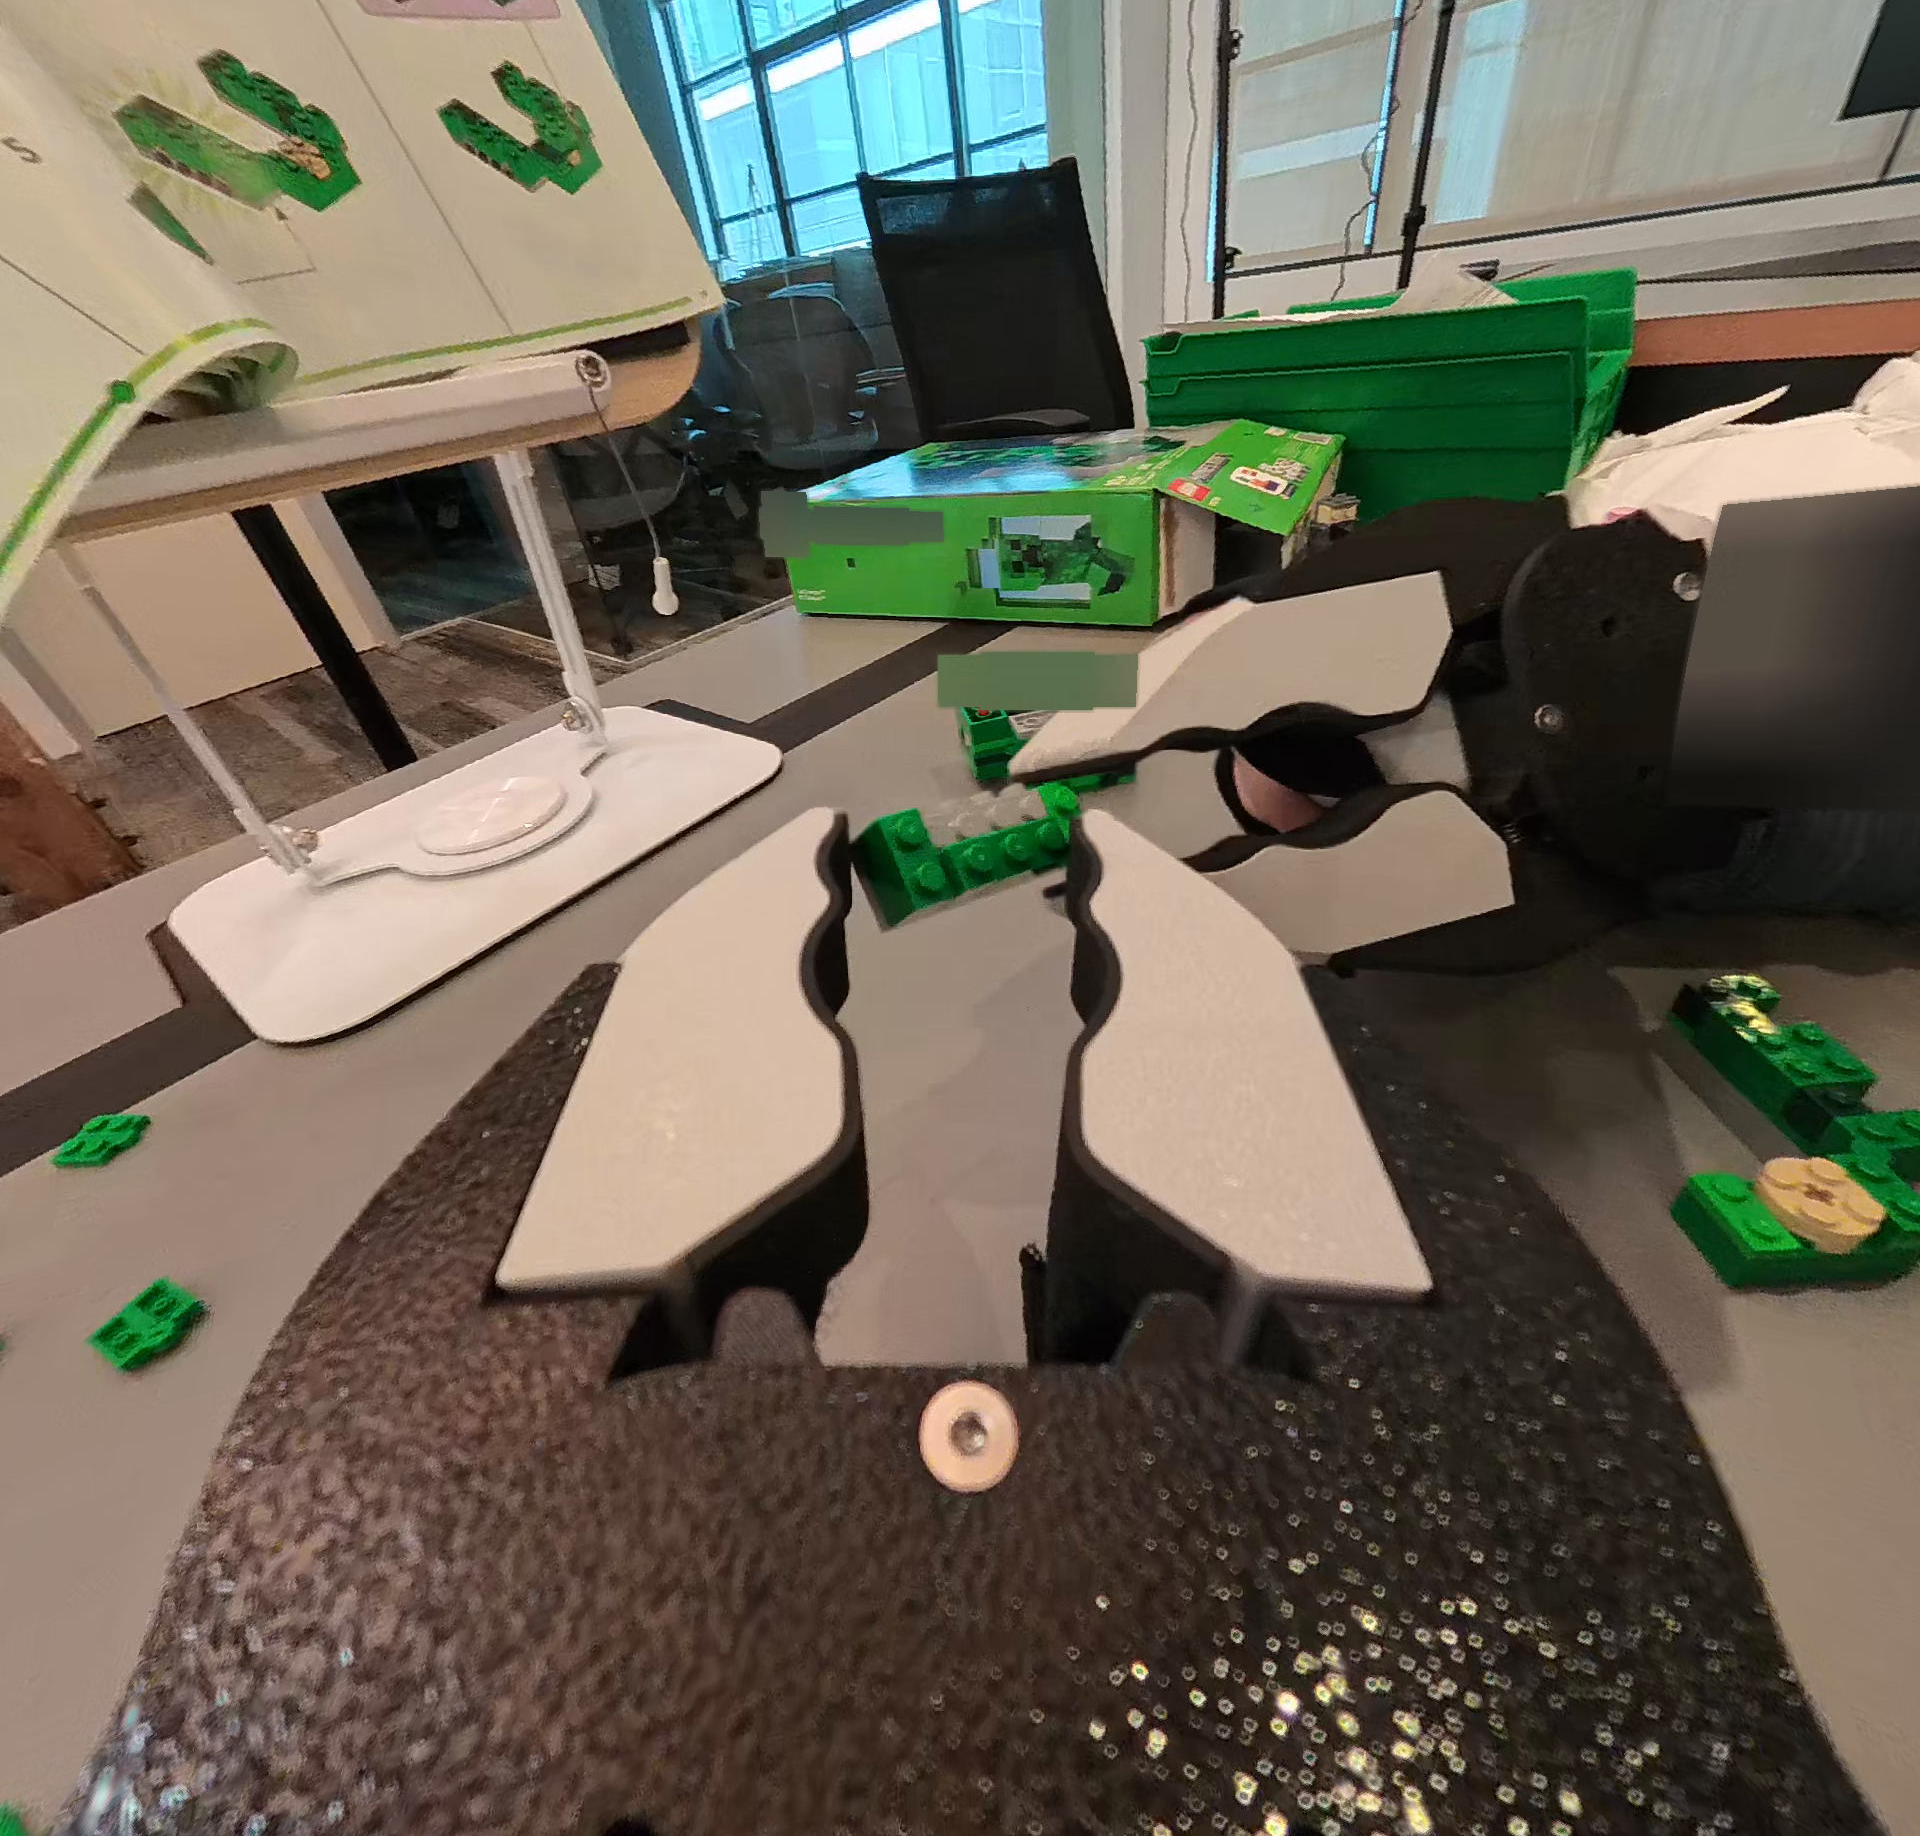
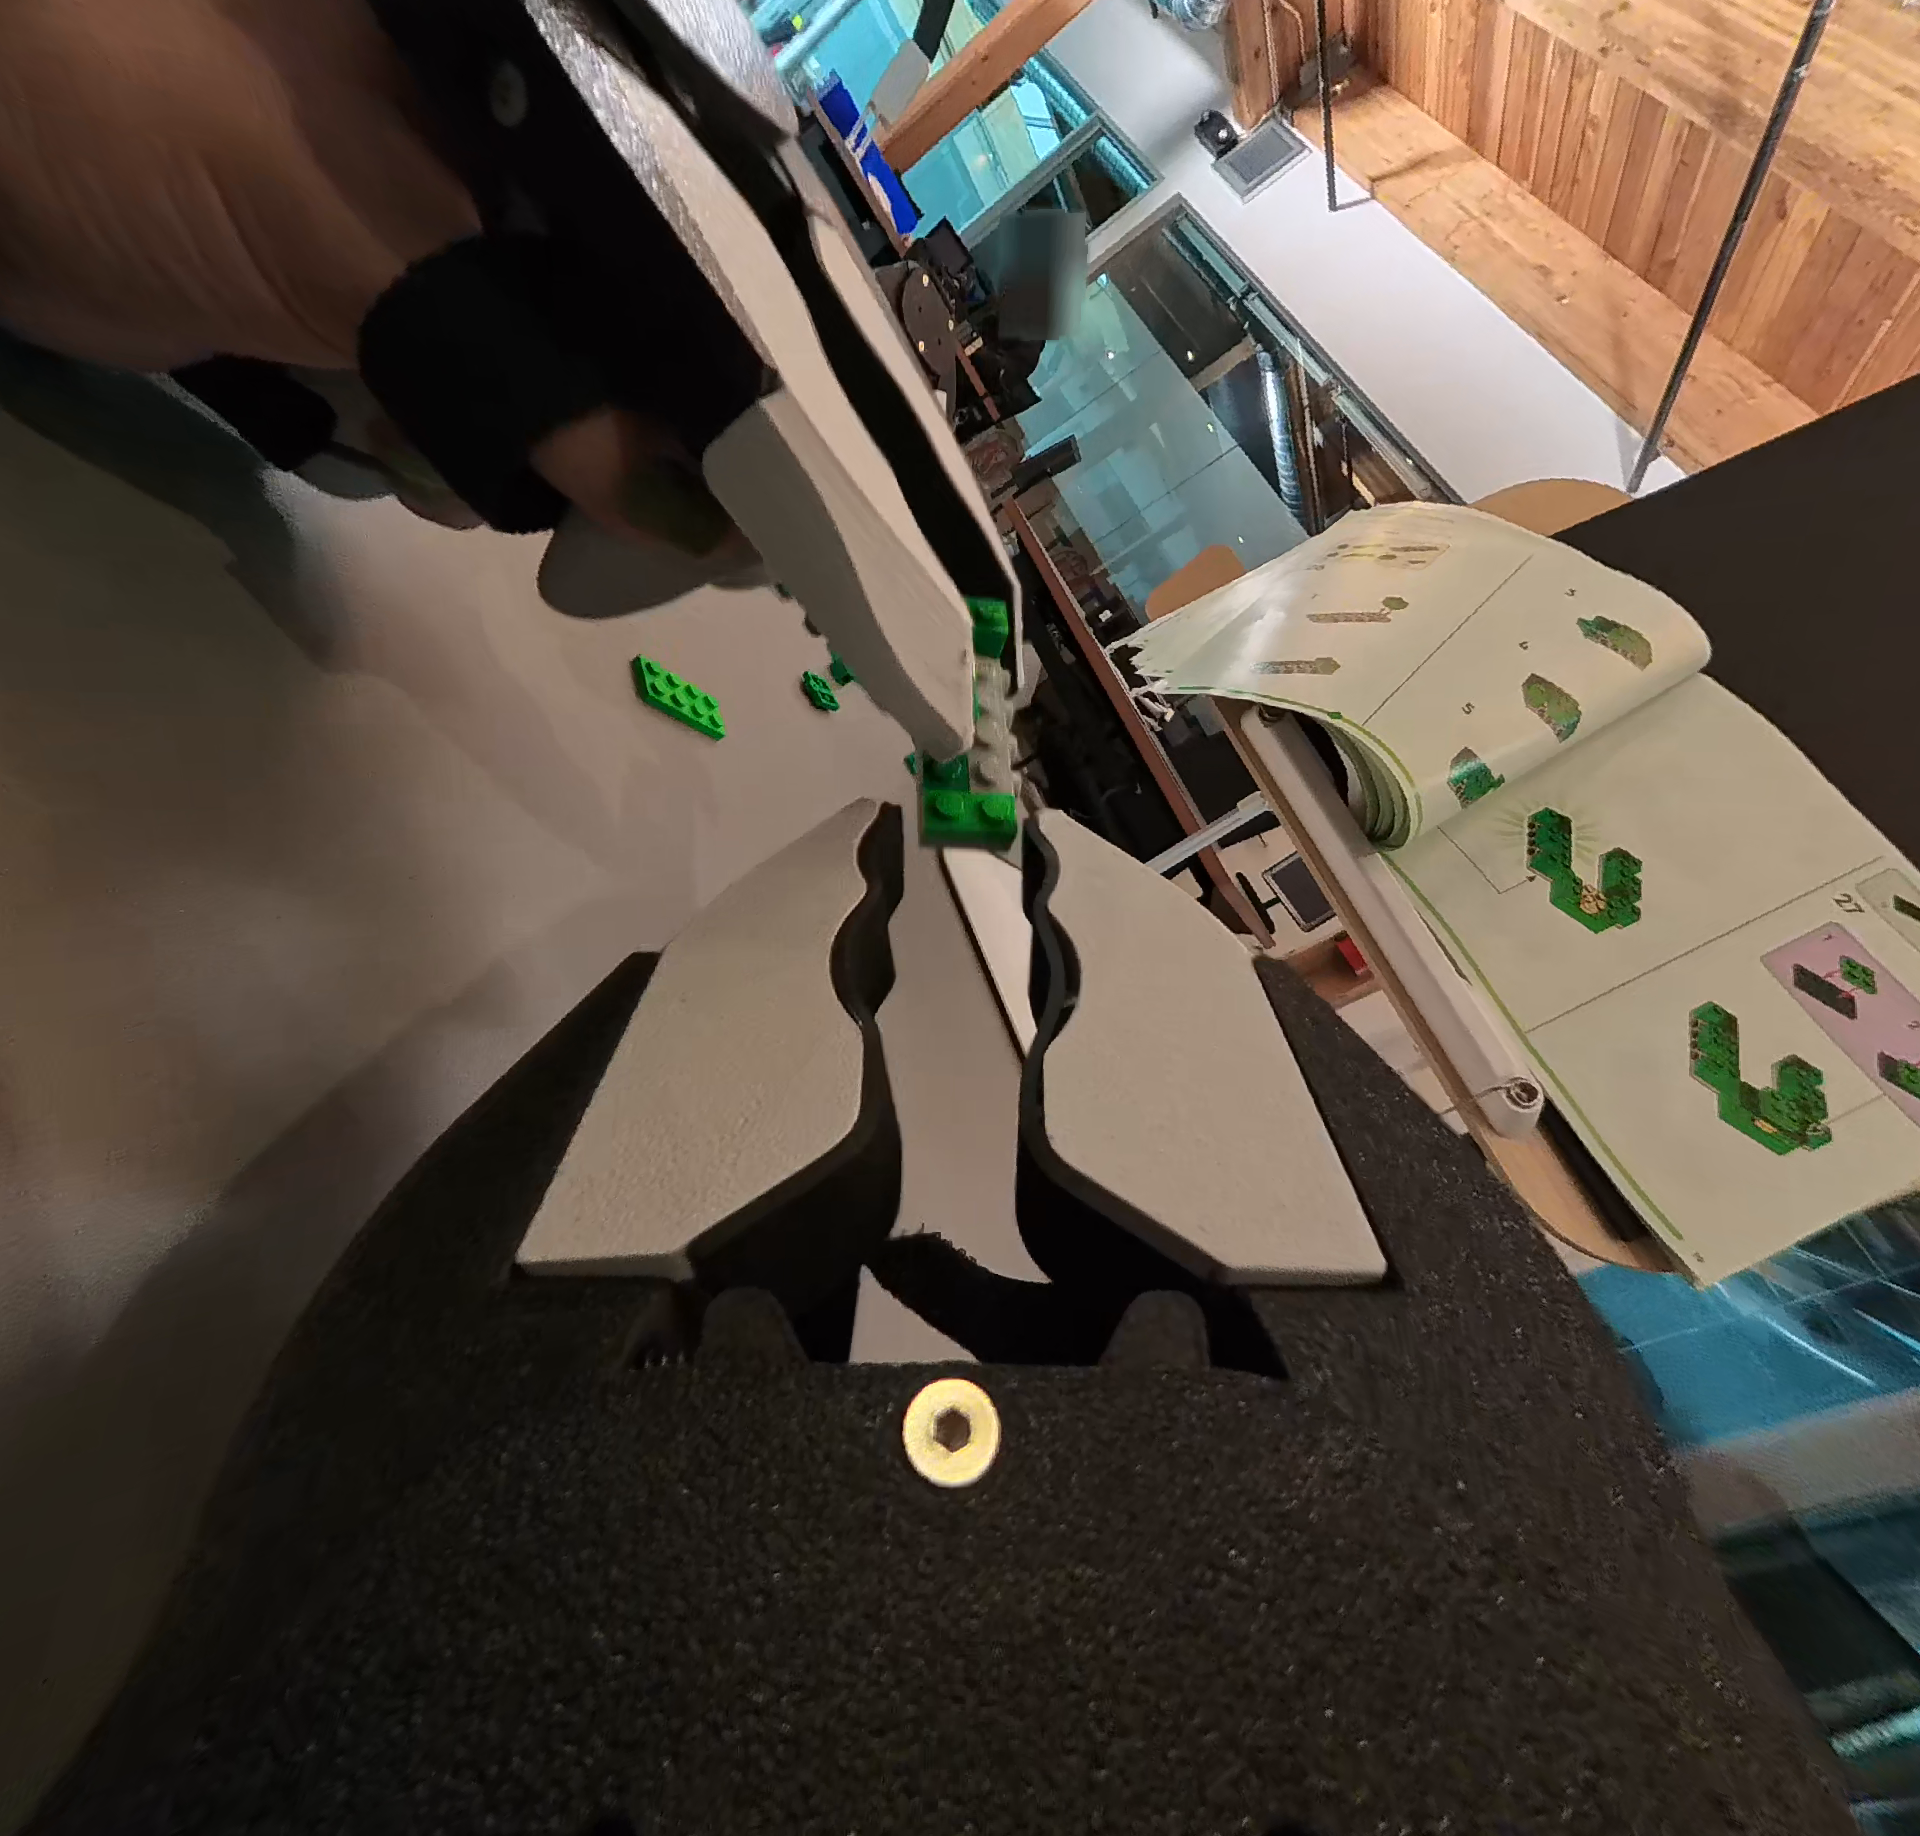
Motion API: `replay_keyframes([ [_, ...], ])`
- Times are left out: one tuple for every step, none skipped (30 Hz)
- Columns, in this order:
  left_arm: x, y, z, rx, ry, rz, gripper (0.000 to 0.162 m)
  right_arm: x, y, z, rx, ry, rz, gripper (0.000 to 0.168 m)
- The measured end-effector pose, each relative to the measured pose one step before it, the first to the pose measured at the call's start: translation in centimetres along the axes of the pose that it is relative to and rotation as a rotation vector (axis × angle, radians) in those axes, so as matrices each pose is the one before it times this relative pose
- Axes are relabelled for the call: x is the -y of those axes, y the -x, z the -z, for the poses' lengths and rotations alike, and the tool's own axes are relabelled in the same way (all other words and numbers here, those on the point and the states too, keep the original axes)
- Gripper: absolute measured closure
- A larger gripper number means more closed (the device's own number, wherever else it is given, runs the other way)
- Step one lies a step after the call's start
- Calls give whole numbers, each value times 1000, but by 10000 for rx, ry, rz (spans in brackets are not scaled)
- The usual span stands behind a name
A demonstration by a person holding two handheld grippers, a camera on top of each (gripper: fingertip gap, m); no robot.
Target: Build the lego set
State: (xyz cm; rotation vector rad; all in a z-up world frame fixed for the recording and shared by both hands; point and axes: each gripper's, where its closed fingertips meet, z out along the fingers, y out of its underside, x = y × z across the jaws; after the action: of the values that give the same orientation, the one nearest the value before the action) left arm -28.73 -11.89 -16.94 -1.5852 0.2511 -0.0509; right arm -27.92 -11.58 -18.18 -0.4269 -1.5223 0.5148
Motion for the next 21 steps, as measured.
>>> replay_keyframes([
  [48,318,142,176,-25,-21,123,-243,-64,-13,-14,97,-29,146],
  [39,353,153,177,-26,45,123,-308,-138,-26,-40,118,-94,146],
  [-25,370,132,151,0,108,123,-353,-222,-16,-52,131,-202,144],
  [-59,379,110,142,10,141,123,-447,-425,-28,-143,200,-323,144],
  [-43,324,89,106,1,157,123,-499,-650,-52,-240,262,-404,145],
  [-31,225,65,59,7,148,123,-404,-676,-29,-216,189,-455,145],
  [-79,179,26,54,36,112,123,-285,-538,13,-111,85,-486,145],
  [-130,151,-15,59,73,72,123,-276,-454,28,-81,60,-445,145],
  [-178,94,-44,44,99,44,123,-290,-418,17,-93,81,-340,145],
  [-167,-2,-79,-17,109,33,123,-260,-333,1,-87,88,-223,146],
  [-199,-72,-106,-56,130,38,123,-190,-179,-23,-29,67,-141,146],
  [-240,-106,-126,-84,158,41,123,-127,-45,-37,5,42,-83,148],
  [-282,-184,-144,-152,197,65,123,-87,5,-36,-8,36,-2,148],
  [-320,-254,-176,-232,245,122,123,-58,20,-33,-27,37,89,149],
  [-378,-362,-237,-362,363,183,123,-55,69,-27,-20,25,101,151],
  [-523,-383,-275,-442,548,216,123,-56,7,-22,-54,13,50,153],
  [-620,-263,-222,-366,635,231,123,-80,-50,-11,-52,19,-10,154],
  [-695,-343,-179,-415,657,256,123,-110,-99,-8,-38,10,-126,155],
  [-739,-467,-133,-475,646,258,123,-132,-134,-27,-12,10,-214,156],
  [-729,-369,-115,-351,578,152,123,-130,-251,-59,-68,24,-195,157],
  [-688,-288,-95,-235,510,-2,123,-169,-254,-51,-67,51,-160,157],
])
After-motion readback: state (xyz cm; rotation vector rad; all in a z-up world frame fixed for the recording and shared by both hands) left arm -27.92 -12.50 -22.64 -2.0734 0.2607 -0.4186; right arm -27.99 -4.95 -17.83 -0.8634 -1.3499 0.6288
